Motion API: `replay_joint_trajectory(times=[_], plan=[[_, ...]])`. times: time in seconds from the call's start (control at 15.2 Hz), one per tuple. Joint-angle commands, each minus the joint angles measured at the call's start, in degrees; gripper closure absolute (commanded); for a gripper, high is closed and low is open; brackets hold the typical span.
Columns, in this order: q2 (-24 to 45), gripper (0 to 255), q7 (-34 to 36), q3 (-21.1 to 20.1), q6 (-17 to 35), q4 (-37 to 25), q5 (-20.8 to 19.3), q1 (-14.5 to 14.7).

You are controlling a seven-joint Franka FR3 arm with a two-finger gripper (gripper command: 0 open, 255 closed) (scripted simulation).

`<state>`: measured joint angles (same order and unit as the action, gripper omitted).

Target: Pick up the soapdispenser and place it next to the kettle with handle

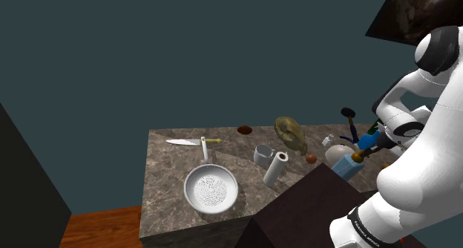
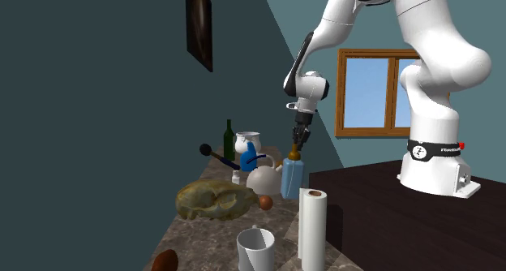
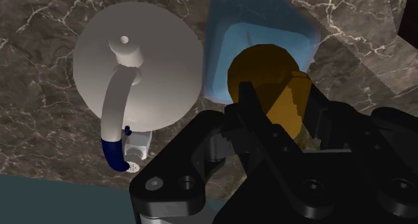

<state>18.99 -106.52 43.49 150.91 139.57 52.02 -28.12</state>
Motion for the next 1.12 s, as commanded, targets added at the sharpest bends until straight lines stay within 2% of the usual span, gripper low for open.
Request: replay_joint_trajectory(times=[0.0,0.13,0.2,0.53,0.79,1.06], plan=[[0.0,255,0.0,0.0,0.0,0.0,0.1,0.0],[0.0,255,0.0,0.0,0.0,0.0,0.1,0.0],[0.0,0,0.0,0.0,0.0,0.0,0.1,0.0],[0.0,0,0.0,0.0,0.0,0.0,0.1,0.0],[-10.1,0,11.1,10.0,-1.4,3.0,-16.2,6.9],[-10.1,0,11.2,9.8,-1.4,3.0,-16.3,6.8]])
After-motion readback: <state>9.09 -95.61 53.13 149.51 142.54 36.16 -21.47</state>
